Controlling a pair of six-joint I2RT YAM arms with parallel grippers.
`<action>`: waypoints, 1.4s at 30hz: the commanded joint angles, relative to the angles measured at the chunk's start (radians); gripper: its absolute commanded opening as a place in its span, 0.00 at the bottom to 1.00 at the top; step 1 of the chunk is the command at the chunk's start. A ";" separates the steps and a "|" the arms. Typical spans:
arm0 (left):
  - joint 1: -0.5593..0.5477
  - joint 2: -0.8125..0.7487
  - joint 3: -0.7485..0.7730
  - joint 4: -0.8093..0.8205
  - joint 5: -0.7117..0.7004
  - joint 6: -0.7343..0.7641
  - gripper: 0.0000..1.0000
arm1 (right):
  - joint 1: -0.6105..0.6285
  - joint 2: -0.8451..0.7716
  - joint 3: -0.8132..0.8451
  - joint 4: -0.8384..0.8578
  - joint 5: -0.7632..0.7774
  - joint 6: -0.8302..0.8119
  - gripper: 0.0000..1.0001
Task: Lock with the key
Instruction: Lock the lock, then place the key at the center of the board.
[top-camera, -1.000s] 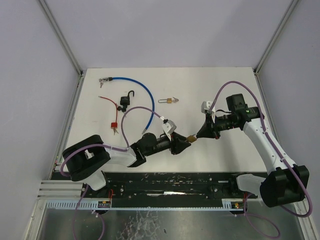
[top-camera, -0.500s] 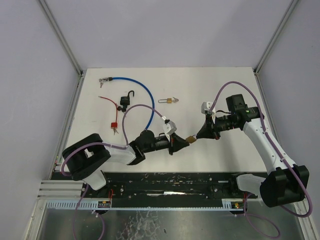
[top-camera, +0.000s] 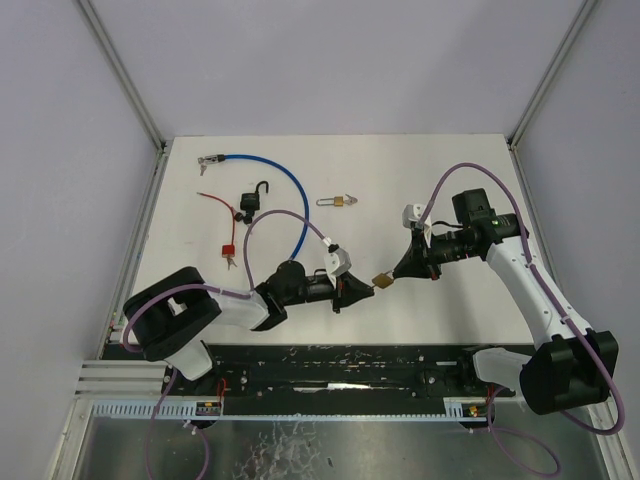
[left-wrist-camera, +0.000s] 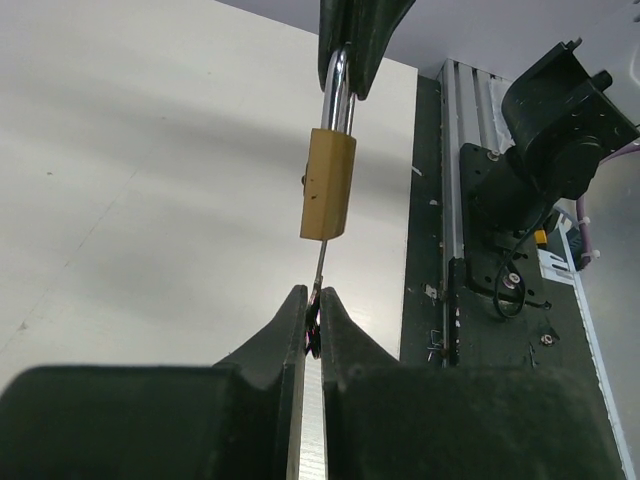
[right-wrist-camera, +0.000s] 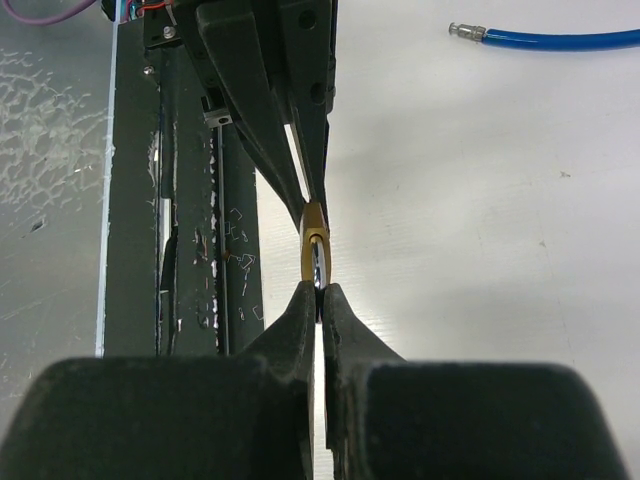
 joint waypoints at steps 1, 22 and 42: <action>0.008 0.000 -0.018 0.063 0.006 0.016 0.00 | -0.016 -0.030 0.028 -0.002 -0.023 0.007 0.00; 0.155 0.338 0.514 -0.285 0.007 -0.376 0.00 | -0.346 -0.087 -0.140 0.662 0.258 0.727 0.00; 0.248 1.016 1.719 -1.082 -0.249 -0.603 0.28 | -0.411 -0.034 -0.243 0.869 0.428 0.944 0.00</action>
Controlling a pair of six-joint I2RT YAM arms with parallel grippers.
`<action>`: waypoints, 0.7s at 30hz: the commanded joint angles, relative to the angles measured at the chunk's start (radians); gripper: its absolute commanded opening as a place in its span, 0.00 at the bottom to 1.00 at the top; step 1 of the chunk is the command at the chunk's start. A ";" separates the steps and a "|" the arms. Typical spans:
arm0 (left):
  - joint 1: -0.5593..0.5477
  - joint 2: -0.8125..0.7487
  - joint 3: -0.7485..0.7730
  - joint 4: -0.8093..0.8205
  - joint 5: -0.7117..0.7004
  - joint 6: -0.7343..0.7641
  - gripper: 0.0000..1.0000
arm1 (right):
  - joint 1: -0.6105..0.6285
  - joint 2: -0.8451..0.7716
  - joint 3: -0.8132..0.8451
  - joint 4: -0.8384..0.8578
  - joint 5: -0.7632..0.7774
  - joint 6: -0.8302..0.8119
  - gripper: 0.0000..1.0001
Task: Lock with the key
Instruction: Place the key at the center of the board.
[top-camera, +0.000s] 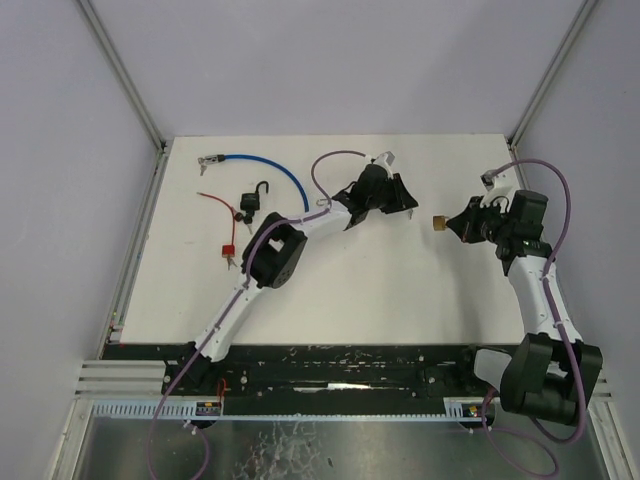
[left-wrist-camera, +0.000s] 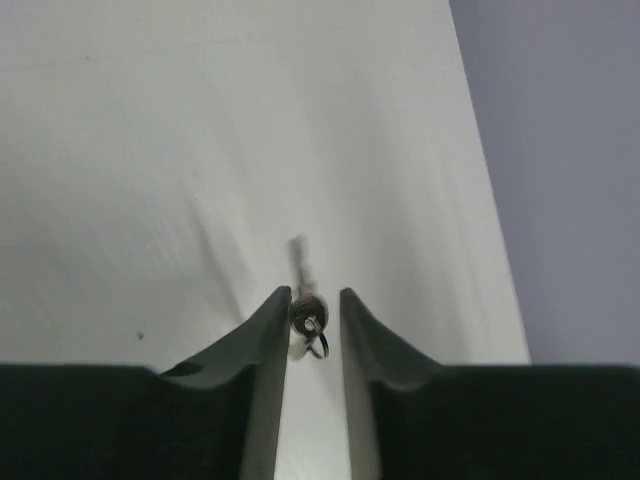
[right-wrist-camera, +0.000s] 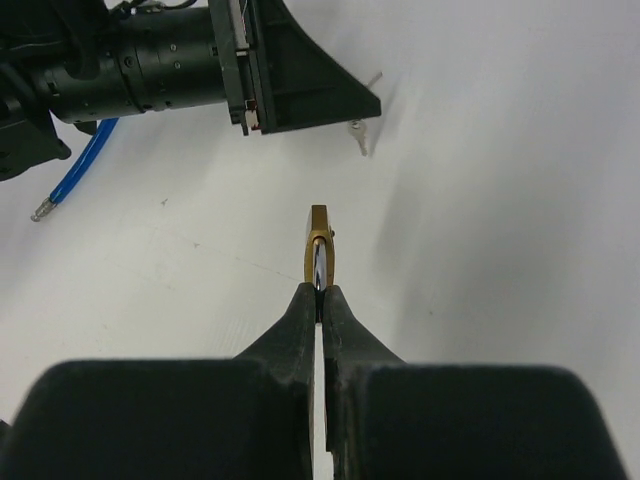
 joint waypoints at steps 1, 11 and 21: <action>0.001 0.032 0.176 -0.182 -0.084 0.023 0.35 | -0.013 0.061 0.001 0.070 -0.041 0.035 0.00; -0.017 -0.392 -0.273 0.007 -0.227 0.347 0.51 | -0.015 0.111 0.013 0.075 -0.076 0.050 0.00; -0.076 -0.939 -1.133 0.518 -0.174 0.571 0.57 | -0.014 0.181 0.054 0.092 -0.116 0.102 0.00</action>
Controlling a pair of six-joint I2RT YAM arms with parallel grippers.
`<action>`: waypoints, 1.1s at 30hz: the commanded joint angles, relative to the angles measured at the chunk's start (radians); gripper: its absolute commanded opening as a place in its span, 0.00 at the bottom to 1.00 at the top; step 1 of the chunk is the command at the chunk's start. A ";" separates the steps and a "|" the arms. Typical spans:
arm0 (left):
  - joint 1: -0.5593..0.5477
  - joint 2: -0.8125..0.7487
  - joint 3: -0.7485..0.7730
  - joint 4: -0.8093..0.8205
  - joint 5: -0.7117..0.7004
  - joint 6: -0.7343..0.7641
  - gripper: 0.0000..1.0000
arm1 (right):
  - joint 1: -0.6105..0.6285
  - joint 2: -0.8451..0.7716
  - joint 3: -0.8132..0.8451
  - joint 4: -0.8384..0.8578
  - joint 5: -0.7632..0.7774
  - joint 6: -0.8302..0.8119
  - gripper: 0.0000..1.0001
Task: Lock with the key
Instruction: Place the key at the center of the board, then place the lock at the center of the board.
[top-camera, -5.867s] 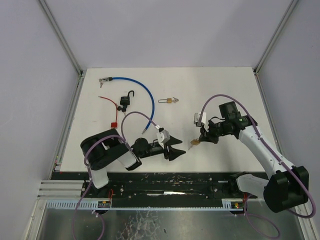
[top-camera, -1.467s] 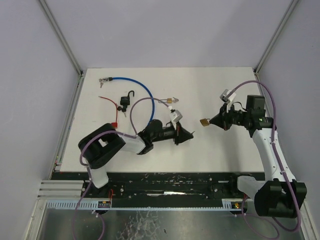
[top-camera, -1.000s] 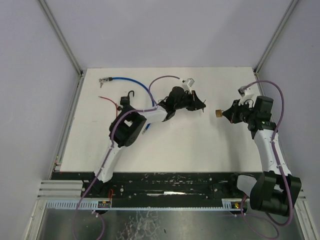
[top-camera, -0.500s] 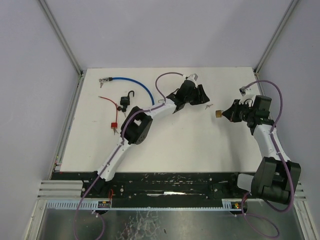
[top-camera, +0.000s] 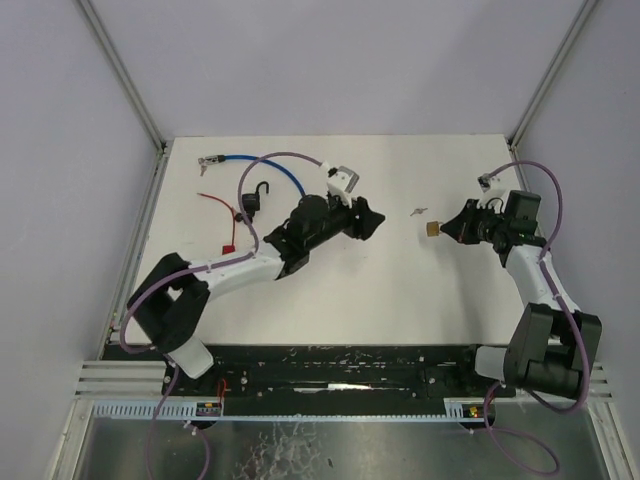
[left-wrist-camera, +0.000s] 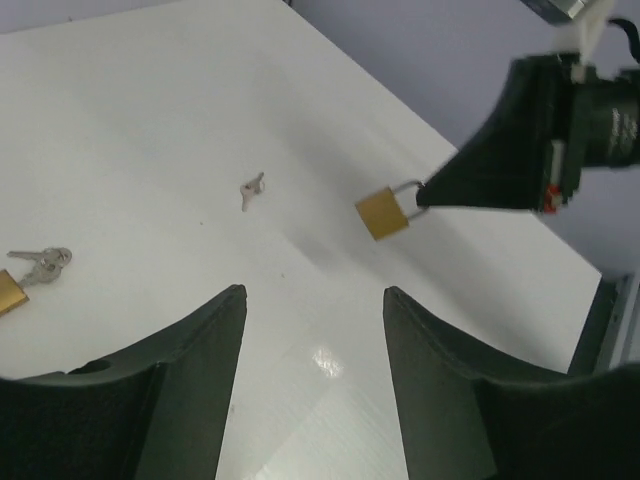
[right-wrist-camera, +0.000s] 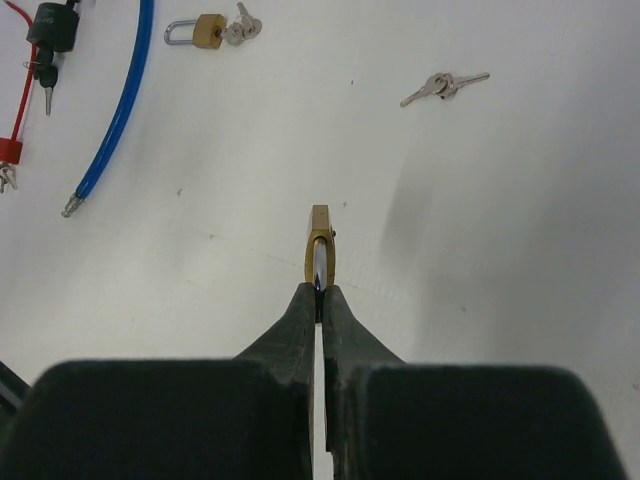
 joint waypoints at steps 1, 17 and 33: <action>-0.001 -0.076 -0.242 0.270 0.011 0.102 0.57 | -0.005 0.059 0.066 0.050 -0.056 0.040 0.00; 0.055 -0.348 -0.647 0.401 -0.066 0.022 0.81 | -0.005 0.614 0.505 -0.110 -0.087 0.030 0.02; 0.063 -0.388 -0.666 0.340 -0.067 -0.031 0.80 | -0.004 0.775 0.734 -0.303 0.032 -0.112 0.54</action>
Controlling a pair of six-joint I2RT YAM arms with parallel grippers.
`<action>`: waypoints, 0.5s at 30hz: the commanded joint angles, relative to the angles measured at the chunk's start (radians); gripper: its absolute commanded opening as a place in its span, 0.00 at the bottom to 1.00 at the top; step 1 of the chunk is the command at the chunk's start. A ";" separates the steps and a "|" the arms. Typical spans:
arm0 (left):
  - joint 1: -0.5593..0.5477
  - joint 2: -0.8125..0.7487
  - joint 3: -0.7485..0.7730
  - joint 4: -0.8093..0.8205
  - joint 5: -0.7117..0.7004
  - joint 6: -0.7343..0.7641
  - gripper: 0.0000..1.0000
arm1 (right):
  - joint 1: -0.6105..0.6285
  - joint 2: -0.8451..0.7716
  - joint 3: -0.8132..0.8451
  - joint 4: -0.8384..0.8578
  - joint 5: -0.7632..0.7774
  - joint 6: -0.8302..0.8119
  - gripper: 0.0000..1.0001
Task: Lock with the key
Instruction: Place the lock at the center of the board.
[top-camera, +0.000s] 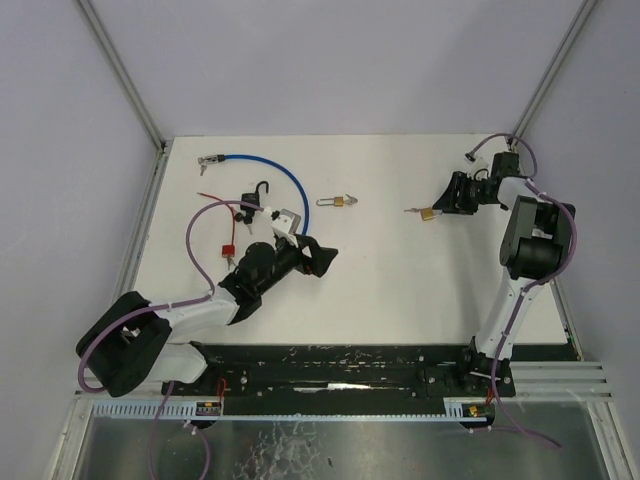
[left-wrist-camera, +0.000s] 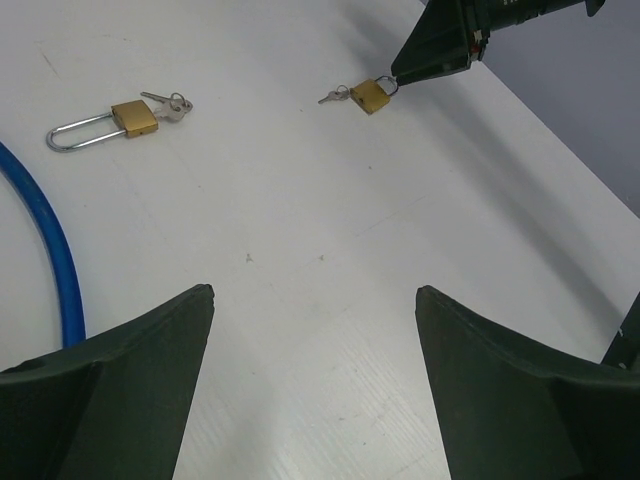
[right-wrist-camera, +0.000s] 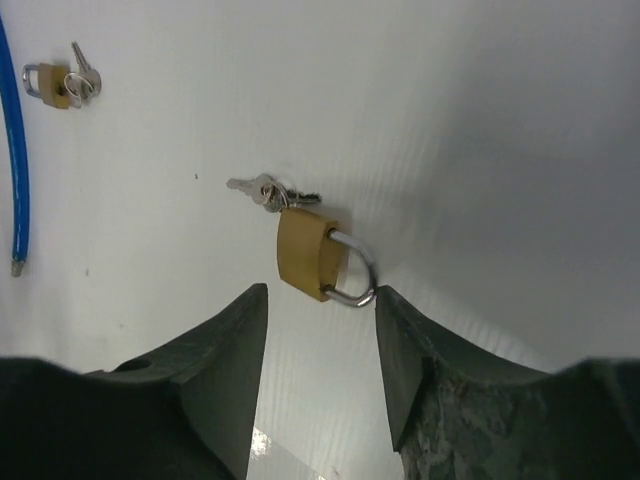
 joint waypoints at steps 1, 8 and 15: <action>0.007 0.001 0.010 0.021 -0.014 -0.030 0.80 | -0.003 -0.079 0.037 -0.059 0.066 -0.081 0.57; 0.008 -0.007 0.046 -0.052 -0.053 -0.028 0.80 | -0.004 -0.168 -0.003 -0.085 0.151 -0.175 0.63; 0.013 -0.022 0.059 -0.125 -0.141 0.005 0.80 | 0.000 -0.430 -0.080 -0.139 0.012 -0.276 0.63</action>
